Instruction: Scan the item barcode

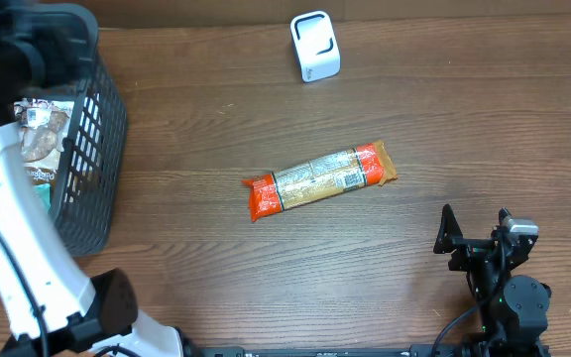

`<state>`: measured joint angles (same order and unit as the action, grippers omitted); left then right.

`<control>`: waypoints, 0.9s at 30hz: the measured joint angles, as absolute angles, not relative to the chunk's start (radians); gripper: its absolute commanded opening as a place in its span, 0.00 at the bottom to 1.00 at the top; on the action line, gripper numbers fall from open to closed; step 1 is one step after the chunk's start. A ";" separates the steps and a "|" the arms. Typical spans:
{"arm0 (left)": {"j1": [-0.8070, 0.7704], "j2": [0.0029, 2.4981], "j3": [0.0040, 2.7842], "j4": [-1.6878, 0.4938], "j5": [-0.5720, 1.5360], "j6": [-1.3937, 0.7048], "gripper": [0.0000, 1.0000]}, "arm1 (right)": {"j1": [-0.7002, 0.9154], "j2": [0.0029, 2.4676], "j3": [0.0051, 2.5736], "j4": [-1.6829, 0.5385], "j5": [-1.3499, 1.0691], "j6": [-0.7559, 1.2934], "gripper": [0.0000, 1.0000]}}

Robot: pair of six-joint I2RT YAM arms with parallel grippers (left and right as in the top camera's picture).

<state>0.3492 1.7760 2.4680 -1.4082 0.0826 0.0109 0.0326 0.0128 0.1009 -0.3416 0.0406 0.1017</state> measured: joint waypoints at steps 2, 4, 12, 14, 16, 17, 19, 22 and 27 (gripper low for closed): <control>0.426 1.768 2.481 -1.388 0.082 0.011 1.00 | 0.033 0.013 0.101 -0.342 0.041 0.102 1.00; 0.504 1.771 2.481 -1.377 0.079 0.011 1.00 | 0.033 0.013 0.101 -0.342 0.041 0.102 1.00; 0.631 1.940 2.452 -1.348 0.128 0.011 1.00 | 0.033 0.013 0.101 -0.342 0.041 0.102 1.00; 0.630 2.016 2.444 -1.359 0.140 0.012 1.00 | 0.033 0.013 0.101 -0.342 0.041 0.101 1.00; 0.627 2.095 2.439 -1.374 0.149 0.020 1.00 | 0.033 0.013 0.101 -0.342 0.041 0.102 1.00; 0.622 2.136 2.437 -1.380 0.152 0.023 1.00 | 0.033 0.013 0.101 -0.342 0.041 0.102 1.00; 0.621 2.198 2.430 -1.398 0.155 0.027 1.00 | 0.033 0.013 0.101 -0.342 0.041 0.101 1.00; 0.621 2.278 2.428 -1.422 0.160 0.030 1.00 | 0.033 0.013 0.101 -0.342 0.041 0.102 1.00; 0.621 2.374 2.428 -1.424 0.182 0.035 0.98 | 0.032 0.013 0.101 -0.342 0.041 0.101 1.00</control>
